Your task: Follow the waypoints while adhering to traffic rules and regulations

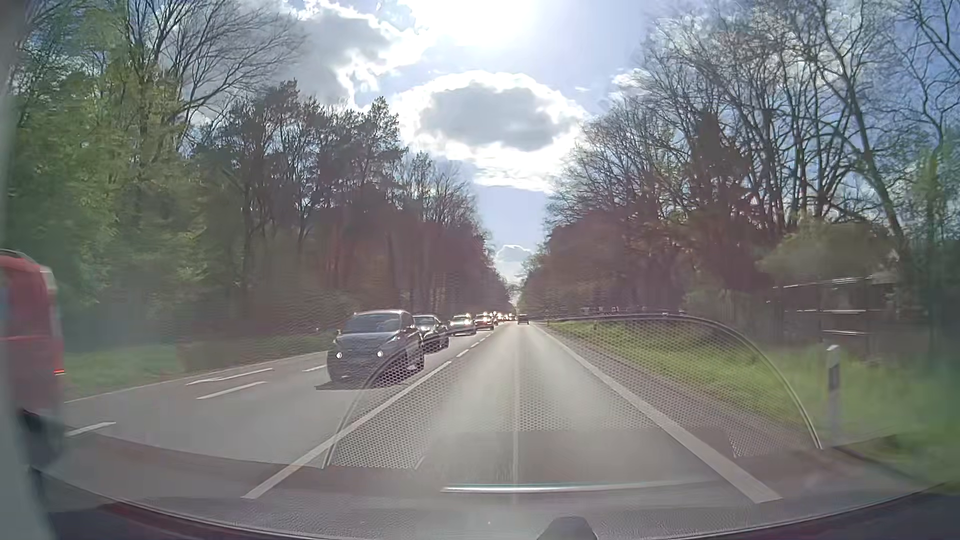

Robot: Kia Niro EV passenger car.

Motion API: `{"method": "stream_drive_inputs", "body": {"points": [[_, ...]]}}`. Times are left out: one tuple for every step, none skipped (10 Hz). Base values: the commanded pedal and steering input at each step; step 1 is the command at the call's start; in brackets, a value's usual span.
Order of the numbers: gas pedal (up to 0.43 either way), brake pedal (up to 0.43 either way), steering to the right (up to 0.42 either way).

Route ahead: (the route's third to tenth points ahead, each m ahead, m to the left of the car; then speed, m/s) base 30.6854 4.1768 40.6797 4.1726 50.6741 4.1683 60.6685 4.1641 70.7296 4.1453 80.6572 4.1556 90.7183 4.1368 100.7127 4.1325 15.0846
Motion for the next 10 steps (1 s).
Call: {"method": "stream_drive_inputs", "body": {"points": [[0.287, 0.0, -0.001], [0.287, 0.0, -0.001], [0.287, 0.0, -0.001], [0.287, 0.0, -0.001], [0.287, 0.0, -0.001], [0.287, 0.0, -0.001], [0.287, 0.0, -0.001], [0.287, 0.0, -0.001], [0.287, 0.0, -0.002], [0.287, 0.0, -0.002]]}}
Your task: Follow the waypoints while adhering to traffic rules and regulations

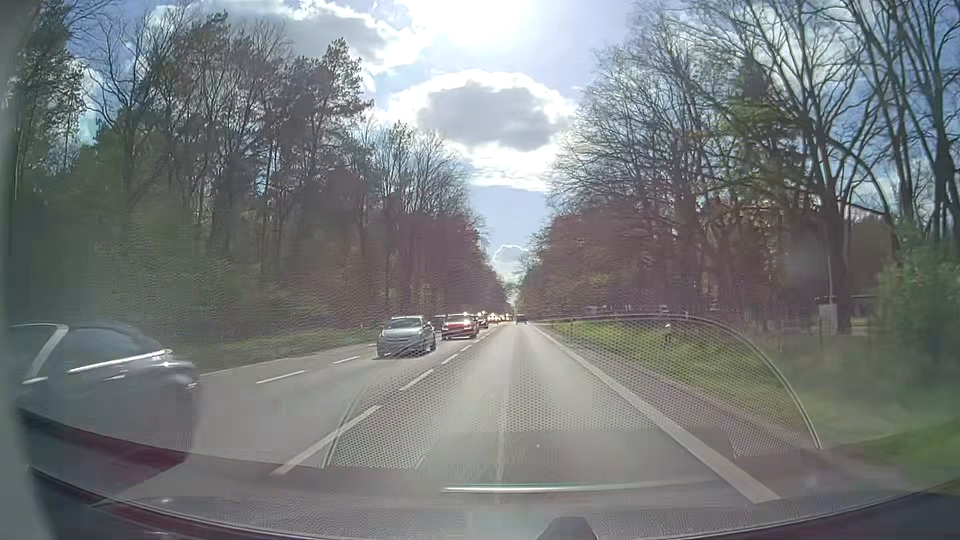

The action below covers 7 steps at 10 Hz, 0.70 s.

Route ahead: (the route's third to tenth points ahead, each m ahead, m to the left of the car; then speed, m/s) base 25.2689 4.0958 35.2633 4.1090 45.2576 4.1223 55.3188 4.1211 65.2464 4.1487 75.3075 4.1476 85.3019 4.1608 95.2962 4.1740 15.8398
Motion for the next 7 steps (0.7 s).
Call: {"method": "stream_drive_inputs", "body": {"points": [[0.287, 0.0, -0.003], [0.287, 0.0, -0.003], [0.287, 0.0, -0.003], [0.287, 0.0, -0.003], [0.287, 0.0, -0.003], [0.287, 0.0, -0.004], [0.287, 0.0, -0.004]]}}
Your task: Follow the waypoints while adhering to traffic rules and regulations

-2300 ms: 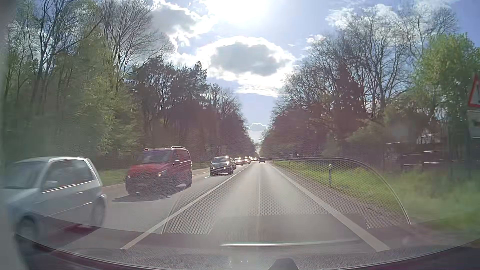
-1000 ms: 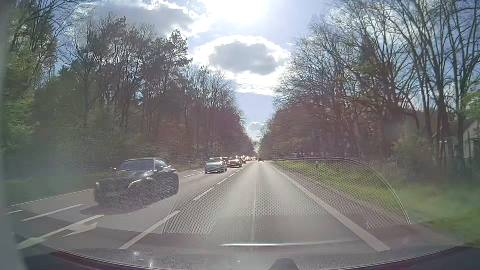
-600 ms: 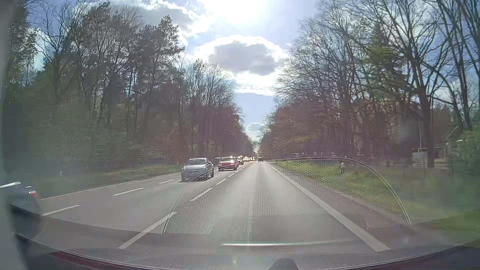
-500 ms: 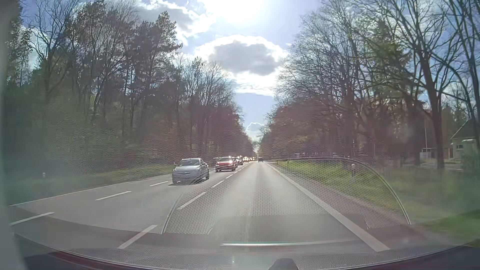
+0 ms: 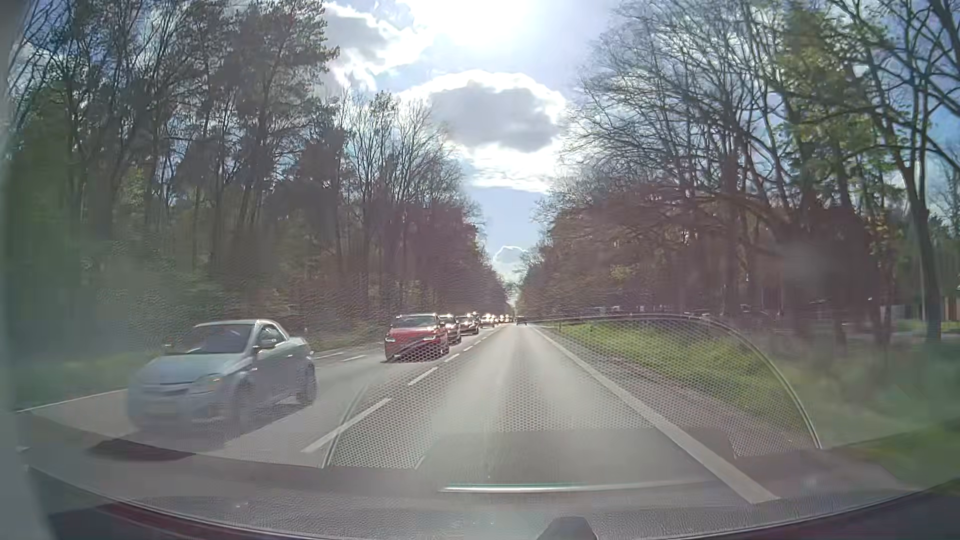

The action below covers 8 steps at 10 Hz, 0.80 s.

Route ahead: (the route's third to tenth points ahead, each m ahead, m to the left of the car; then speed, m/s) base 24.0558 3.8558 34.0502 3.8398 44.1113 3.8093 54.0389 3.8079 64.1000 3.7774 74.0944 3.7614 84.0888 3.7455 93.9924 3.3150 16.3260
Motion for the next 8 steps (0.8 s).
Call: {"method": "stream_drive_inputs", "body": {"points": [[0.287, 0.0, -0.004], [0.287, 0.0, -0.004], [0.287, 0.0, -0.004], [0.287, 0.0, -0.004], [0.287, 0.0, -0.004], [0.287, 0.0, -0.004], [0.287, 0.0, -0.004], [0.287, 0.0, -0.004]]}}
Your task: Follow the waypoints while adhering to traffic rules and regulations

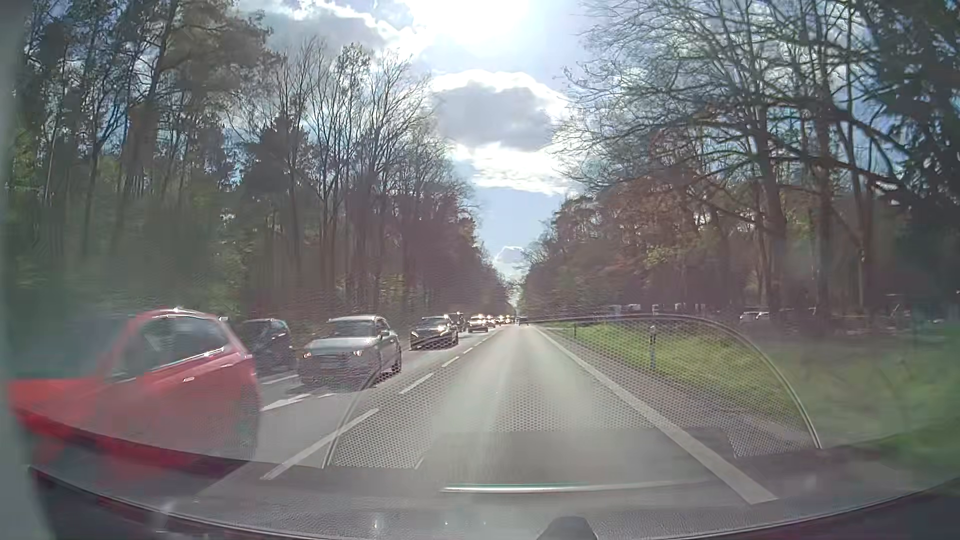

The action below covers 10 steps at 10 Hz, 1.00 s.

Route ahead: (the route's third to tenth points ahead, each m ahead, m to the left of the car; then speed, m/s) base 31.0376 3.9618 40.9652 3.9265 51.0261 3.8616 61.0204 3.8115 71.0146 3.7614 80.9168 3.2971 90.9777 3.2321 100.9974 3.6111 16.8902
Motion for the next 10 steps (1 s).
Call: {"method": "stream_drive_inputs", "body": {"points": [[0.287, 0.0, -0.004], [0.287, 0.0, -0.004], [0.287, 0.0, -0.004], [0.287, 0.0, -0.004], [0.287, 0.0, -0.004], [0.287, 0.0, -0.004], [0.287, 0.0, -0.004], [0.287, 0.0, -0.004], [0.28, 0.0, -0.004], [0.28, 0.0, -0.004]]}}
